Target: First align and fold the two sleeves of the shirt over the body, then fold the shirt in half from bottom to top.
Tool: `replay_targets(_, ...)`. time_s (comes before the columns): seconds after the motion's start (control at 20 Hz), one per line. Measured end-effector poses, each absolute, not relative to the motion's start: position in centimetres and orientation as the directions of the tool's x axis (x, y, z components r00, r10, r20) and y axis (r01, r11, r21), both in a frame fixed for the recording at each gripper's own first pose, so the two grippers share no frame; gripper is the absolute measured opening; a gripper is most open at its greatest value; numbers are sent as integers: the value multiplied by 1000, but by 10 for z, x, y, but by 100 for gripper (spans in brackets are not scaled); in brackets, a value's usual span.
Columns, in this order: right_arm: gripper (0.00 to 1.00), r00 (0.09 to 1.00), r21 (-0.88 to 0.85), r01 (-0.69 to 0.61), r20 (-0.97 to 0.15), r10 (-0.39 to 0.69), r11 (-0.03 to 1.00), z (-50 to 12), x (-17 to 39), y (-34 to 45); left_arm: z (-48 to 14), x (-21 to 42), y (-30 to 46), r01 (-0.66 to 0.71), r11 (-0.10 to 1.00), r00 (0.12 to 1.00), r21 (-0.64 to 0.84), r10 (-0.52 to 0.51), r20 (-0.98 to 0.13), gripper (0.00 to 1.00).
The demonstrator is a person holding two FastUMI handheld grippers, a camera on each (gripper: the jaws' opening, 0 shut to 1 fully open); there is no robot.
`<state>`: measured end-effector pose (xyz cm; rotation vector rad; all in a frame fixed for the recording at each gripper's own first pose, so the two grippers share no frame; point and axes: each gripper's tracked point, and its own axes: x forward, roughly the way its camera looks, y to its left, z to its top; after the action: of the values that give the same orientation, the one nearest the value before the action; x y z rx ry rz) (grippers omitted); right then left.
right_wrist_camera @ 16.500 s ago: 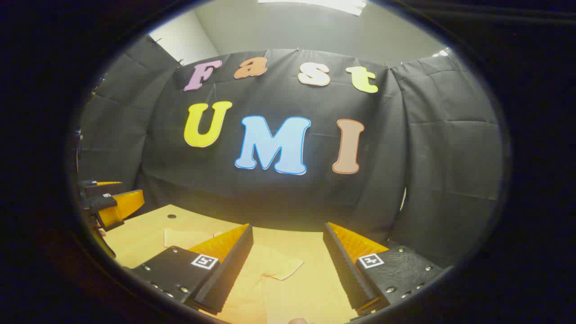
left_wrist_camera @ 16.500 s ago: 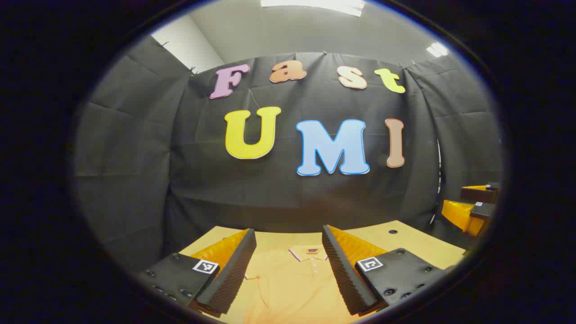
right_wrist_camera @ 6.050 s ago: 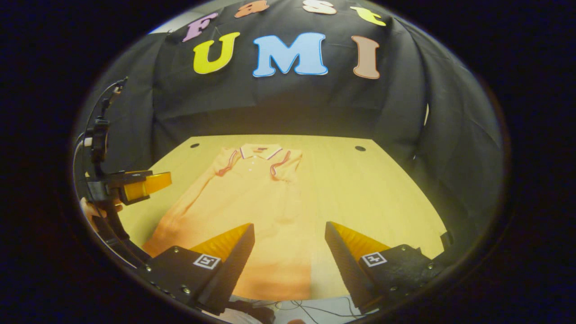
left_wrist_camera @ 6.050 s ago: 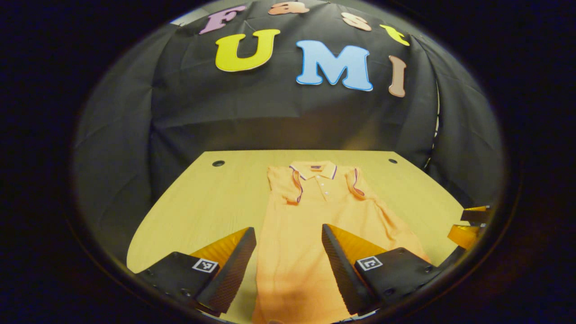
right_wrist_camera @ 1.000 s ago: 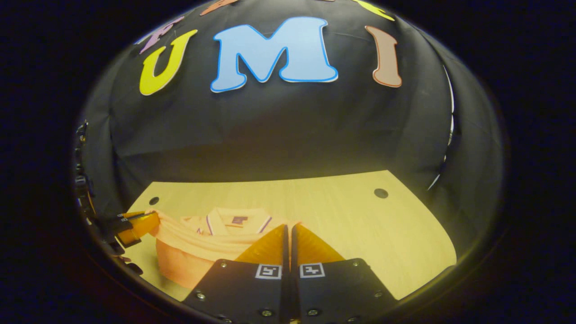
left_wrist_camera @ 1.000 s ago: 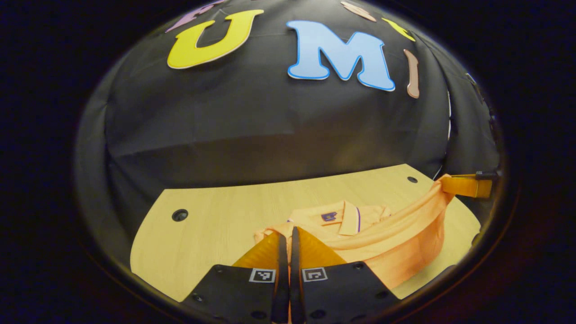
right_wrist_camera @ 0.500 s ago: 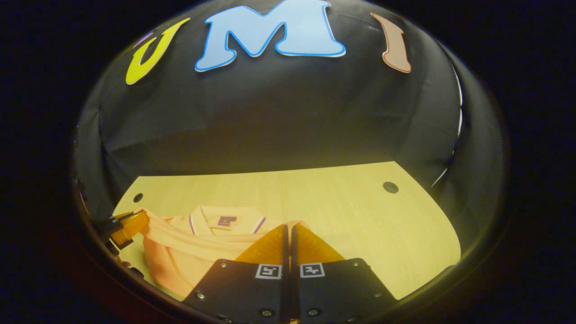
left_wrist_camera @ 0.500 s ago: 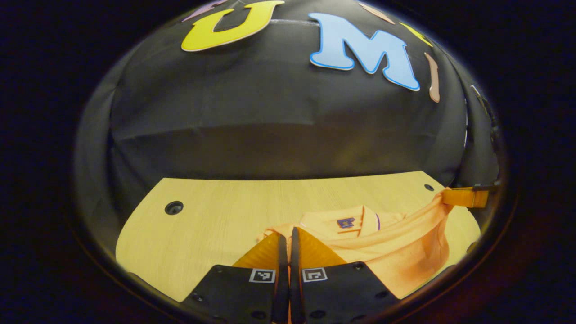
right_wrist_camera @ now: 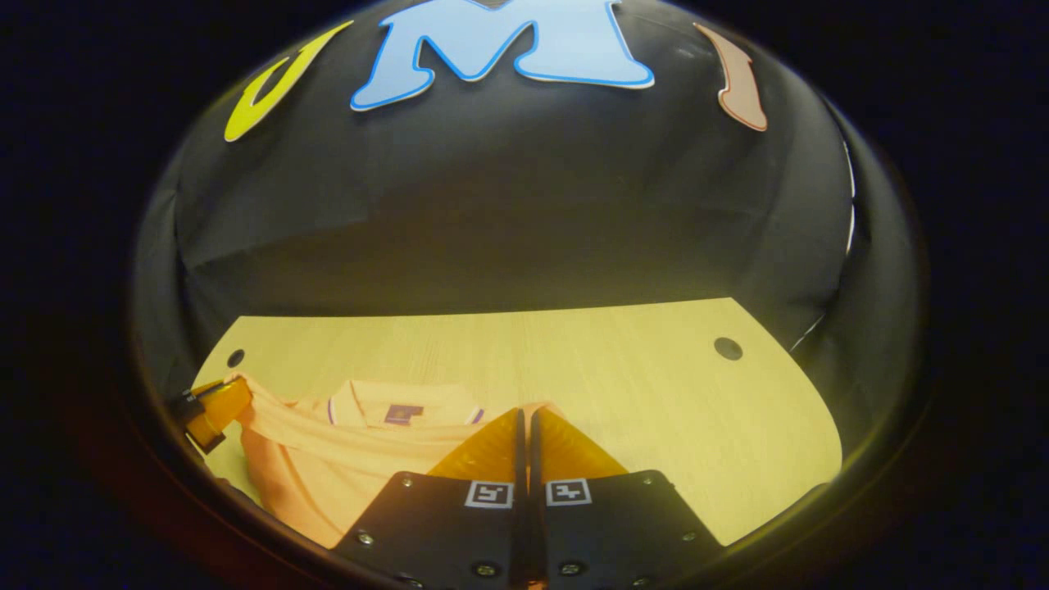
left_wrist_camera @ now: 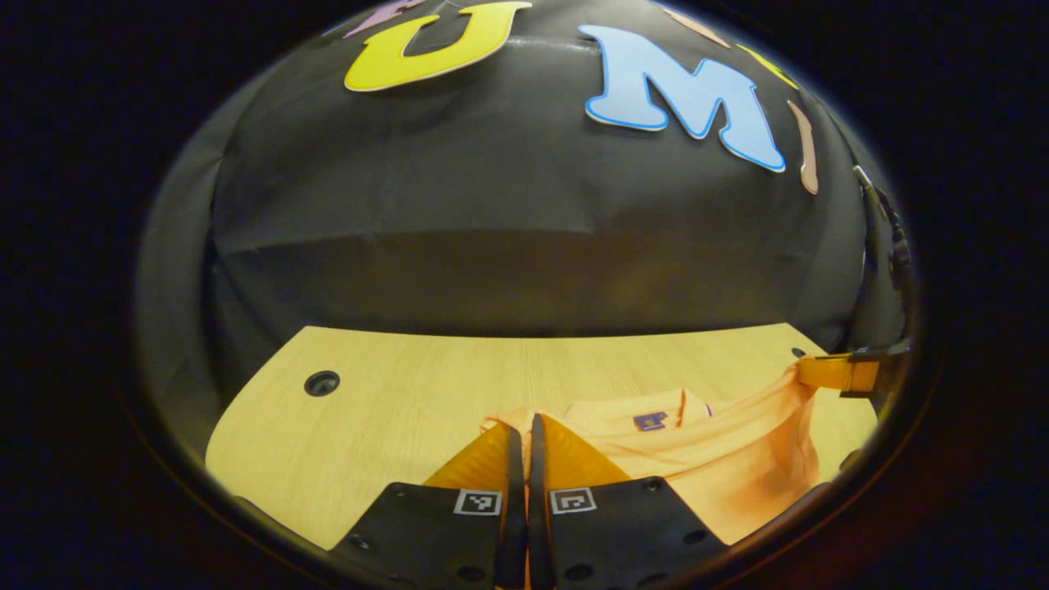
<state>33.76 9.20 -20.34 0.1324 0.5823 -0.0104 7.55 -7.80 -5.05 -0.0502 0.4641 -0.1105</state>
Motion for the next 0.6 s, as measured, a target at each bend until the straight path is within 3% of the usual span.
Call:
replay_targets(0.05,4,832,118,46,-555,27,992,-206,340,93,-56,76,-79,87,993,886,-74,-111,-450,7)
replay_targets(0.1,0,827,112,47,-562,24,993,-210,340,93,-61,76,-80,85,993,881,-78,-111,-460,7)
replay_targets(0.3,2,810,80,34,-586,20,996,-219,334,95,-68,69,-82,63,994,875,-90,-99,-474,7)
replay_targets(0.5,7,811,62,20,-585,20,998,-212,326,95,-63,61,-85,60,993,876,-98,-99,-473,16)
replay_targets(0.6,10,823,60,22,-568,17,998,-203,321,93,-55,55,-86,59,993,880,-102,-100,-465,16)
